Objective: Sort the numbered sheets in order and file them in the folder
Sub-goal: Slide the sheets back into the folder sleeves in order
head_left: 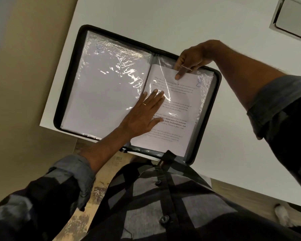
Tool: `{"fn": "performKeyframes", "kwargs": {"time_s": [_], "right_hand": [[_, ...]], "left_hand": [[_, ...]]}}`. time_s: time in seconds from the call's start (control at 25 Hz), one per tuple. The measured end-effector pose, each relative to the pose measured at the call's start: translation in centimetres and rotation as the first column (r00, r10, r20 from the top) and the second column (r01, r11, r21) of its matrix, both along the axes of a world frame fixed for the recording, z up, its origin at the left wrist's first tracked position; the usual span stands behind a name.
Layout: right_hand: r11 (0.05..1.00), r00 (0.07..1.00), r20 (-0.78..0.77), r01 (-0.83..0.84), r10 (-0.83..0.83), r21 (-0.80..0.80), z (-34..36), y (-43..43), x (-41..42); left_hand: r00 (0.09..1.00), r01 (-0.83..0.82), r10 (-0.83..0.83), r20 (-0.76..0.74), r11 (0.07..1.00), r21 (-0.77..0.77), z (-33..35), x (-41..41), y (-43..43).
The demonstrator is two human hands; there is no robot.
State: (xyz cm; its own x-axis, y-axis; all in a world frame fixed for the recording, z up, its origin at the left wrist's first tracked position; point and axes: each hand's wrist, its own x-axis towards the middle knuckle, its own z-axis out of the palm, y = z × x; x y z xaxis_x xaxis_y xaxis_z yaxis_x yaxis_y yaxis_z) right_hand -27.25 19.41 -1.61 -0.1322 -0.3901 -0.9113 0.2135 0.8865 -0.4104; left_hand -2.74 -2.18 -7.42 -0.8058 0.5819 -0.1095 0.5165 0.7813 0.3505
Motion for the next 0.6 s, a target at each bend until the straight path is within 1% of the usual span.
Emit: {"fn": "performKeyframes", "kwargs": {"time_s": [0.08, 0.16, 0.28, 0.32, 0.36, 0.4, 0.44, 0.48, 0.52, 0.56, 0.6], "right_hand": [[0.999, 0.999, 0.014, 0.036, -0.035, -0.022, 0.1, -0.1, 1.0], [0.995, 0.996, -0.014, 0.088, -0.089, -0.045, 0.6, -0.1, 1.9], [0.994, 0.993, -0.064, 0.101, -0.103, -0.028, 1.5, 0.5, 3.4], [0.995, 0.99, -0.096, 0.098, -0.099, -0.013, 1.8, 0.7, 3.8], [0.996, 0.982, -0.164, 0.091, -0.09, -0.003, 1.9, 0.9, 4.2], [0.997, 0.955, -0.287, 0.075, -0.071, 0.002, 2.1, 1.0, 4.4], [0.998, 0.89, -0.453, 0.056, -0.046, 0.008, 2.4, 1.1, 4.5], [0.999, 0.787, -0.616, 0.049, -0.039, -0.001, 2.7, 1.1, 4.7], [0.998, 0.668, -0.742, 0.059, -0.058, -0.026, 3.0, 1.1, 5.1], [0.993, 0.565, -0.817, 0.09, -0.11, -0.071, 3.2, 1.2, 5.7], [0.985, 0.487, -0.858, 0.127, -0.167, -0.119, 3.3, 1.3, 6.5]], "left_hand": [[1.0, -0.008, 0.007, -0.013, 0.999, -0.033, -0.2, 0.9, 0.2], [0.999, -0.027, 0.025, -0.031, 0.997, -0.065, -0.4, 1.8, 0.4], [0.998, -0.04, 0.034, -0.059, 0.994, -0.106, -0.7, 3.1, 0.8], [0.997, -0.043, 0.036, -0.066, 0.993, -0.107, -0.7, 3.4, 0.9], [0.997, -0.045, 0.038, -0.072, 0.994, -0.103, -0.6, 3.7, 0.9], [0.997, -0.046, 0.039, -0.073, 0.994, -0.099, -0.6, 4.0, 1.0], [0.997, -0.042, 0.035, -0.066, 0.995, -0.095, -0.5, 4.4, 1.1], [0.998, -0.032, 0.028, -0.049, 0.995, -0.09, -0.5, 4.9, 1.3], [0.999, -0.02, 0.018, -0.027, 0.996, -0.084, -0.6, 5.4, 1.5], [1.0, -0.008, 0.008, -0.008, 0.997, -0.076, -0.6, 6.2, 2.0], [1.0, -0.001, 0.002, 0.01, 0.998, -0.067, -0.6, 7.1, 2.6]]}}
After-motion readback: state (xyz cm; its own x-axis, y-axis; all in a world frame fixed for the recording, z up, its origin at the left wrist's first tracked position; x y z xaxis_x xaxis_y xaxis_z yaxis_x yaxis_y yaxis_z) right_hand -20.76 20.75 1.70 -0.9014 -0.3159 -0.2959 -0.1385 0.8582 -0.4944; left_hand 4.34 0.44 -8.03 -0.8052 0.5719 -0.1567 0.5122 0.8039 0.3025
